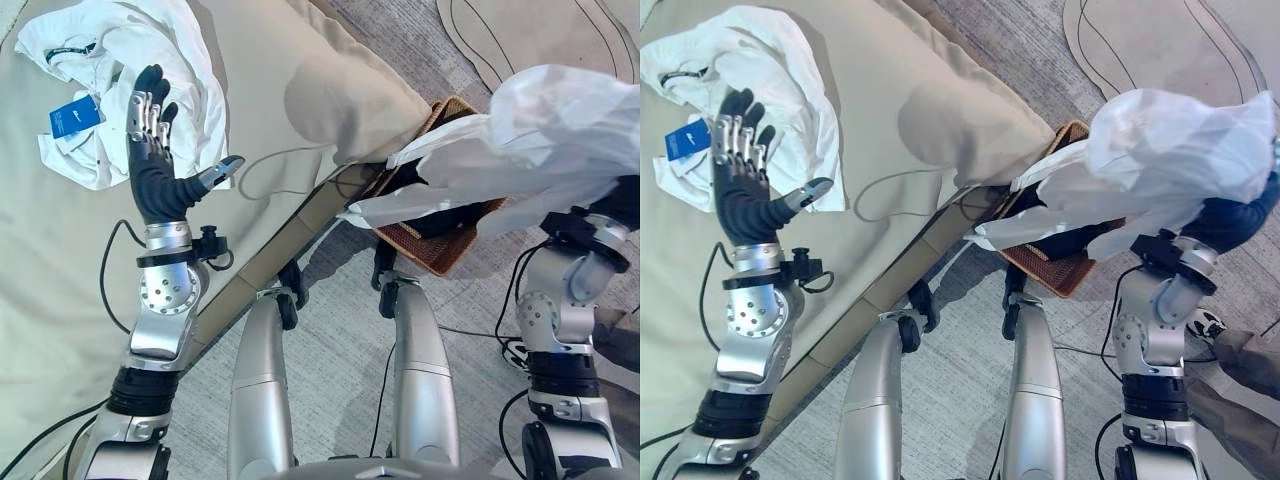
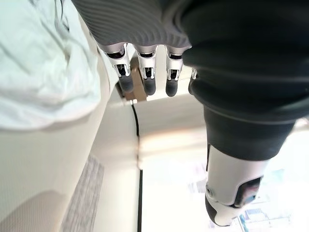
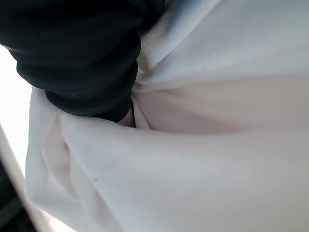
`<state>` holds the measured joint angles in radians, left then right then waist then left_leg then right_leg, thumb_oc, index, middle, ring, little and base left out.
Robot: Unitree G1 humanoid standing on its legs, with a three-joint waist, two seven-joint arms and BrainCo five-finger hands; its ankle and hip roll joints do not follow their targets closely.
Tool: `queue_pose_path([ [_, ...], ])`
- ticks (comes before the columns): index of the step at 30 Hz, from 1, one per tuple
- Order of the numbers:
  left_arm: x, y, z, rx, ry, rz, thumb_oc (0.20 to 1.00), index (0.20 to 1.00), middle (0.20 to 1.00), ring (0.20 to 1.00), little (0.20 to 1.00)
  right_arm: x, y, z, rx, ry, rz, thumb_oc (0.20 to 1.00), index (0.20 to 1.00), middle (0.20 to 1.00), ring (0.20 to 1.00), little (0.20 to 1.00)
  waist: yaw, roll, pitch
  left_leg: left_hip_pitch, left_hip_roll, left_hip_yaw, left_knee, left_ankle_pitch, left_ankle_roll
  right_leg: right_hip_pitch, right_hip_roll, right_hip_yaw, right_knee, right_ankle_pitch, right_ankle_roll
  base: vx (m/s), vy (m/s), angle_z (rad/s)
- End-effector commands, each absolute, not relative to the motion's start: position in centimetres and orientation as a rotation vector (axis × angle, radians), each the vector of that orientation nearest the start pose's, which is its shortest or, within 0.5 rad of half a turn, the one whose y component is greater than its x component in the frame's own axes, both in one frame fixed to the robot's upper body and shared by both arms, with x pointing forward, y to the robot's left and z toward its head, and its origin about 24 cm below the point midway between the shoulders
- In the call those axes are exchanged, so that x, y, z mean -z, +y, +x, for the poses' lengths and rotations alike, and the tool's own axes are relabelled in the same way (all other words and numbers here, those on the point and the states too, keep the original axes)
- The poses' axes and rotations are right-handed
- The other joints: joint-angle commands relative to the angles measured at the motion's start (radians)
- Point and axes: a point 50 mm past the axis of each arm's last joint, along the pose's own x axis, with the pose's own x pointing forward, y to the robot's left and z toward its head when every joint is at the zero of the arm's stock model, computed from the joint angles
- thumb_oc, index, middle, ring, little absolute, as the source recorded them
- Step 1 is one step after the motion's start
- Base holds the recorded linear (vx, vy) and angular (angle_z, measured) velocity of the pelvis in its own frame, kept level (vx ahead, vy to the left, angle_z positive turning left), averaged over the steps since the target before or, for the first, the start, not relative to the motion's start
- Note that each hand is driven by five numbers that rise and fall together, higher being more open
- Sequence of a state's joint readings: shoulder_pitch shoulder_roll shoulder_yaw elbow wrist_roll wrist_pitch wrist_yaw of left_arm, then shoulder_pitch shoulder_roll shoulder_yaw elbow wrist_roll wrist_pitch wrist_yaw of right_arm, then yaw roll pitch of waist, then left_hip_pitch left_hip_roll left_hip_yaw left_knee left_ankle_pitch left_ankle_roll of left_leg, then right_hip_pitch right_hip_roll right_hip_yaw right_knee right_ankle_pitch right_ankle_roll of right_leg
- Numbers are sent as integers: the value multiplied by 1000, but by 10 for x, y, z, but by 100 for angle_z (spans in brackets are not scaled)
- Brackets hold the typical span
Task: Pick up clothes into the bucket
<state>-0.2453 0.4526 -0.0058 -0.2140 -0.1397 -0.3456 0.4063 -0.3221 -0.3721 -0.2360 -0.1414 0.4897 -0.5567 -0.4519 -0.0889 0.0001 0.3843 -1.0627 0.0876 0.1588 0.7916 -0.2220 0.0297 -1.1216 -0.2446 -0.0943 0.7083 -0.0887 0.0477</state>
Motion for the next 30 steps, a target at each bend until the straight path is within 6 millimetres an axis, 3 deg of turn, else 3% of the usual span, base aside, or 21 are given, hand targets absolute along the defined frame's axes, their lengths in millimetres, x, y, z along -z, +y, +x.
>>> queue_pose_path([
  [1, -208, 211, 246, -278, -940, 139, 1000, 1000, 1000, 1000, 1000, -246, -270, 214, 479, -1269, 251, 200, 200, 200, 200, 200, 4, 0, -81, 9, 56, -55, -80, 33, -57, 87, -21, 45, -53, -6, 84, 0, 0, 0],
  [9, -201, 222, 243, -359, -915, 147, 1000, 1000, 1000, 1000, 1000, -254, -271, 198, 480, -1358, 268, 200, 200, 200, 200, 200, -4, -4, -81, 24, 57, -53, -87, 32, -59, 99, -18, 42, -59, -3, 84, 0, 0, 0],
  [15, -202, 222, 244, -368, -921, 156, 1000, 1000, 1000, 1000, 1000, -245, -265, 206, 429, -1281, 263, 200, 200, 200, 200, 200, -6, -11, -73, 31, 56, -50, -89, 35, -59, 107, -16, 44, -65, 1, 83, 0, 0, 0],
  [19, -202, 220, 244, -367, -924, 153, 1000, 1000, 1000, 1000, 1000, -231, -262, 220, 435, -1160, 225, 200, 200, 200, 200, 200, -4, -14, -65, 29, 55, -50, -85, 35, -58, 107, -17, 44, -62, 2, 81, 0, 0, 0],
  [23, -200, 219, 248, -373, -917, 155, 1000, 1000, 1000, 1000, 1000, -184, -268, 252, 539, -864, 129, 200, 200, 200, 200, 200, 9, -8, -56, 26, 51, -51, -86, 39, -55, 104, -22, 43, -59, 3, 80, 0, 0, 0],
  [27, -199, 216, 253, -372, -920, 144, 1000, 1000, 1000, 1000, 1000, -155, -267, 280, 581, -669, 39, 200, 200, 200, 200, 200, 27, 3, -49, 17, 46, -49, -82, 38, -52, 95, -25, 43, -53, 2, 80, 0, 0, 0],
  [30, -202, 212, 255, -362, -939, 130, 1000, 1000, 1000, 1000, 1000, -151, -262, 304, 587, -594, 12, 200, 200, 200, 200, 200, 43, 12, -38, 5, 44, -48, -76, 38, -51, 82, -29, 46, -48, 2, 80, 0, 0, 0],
])
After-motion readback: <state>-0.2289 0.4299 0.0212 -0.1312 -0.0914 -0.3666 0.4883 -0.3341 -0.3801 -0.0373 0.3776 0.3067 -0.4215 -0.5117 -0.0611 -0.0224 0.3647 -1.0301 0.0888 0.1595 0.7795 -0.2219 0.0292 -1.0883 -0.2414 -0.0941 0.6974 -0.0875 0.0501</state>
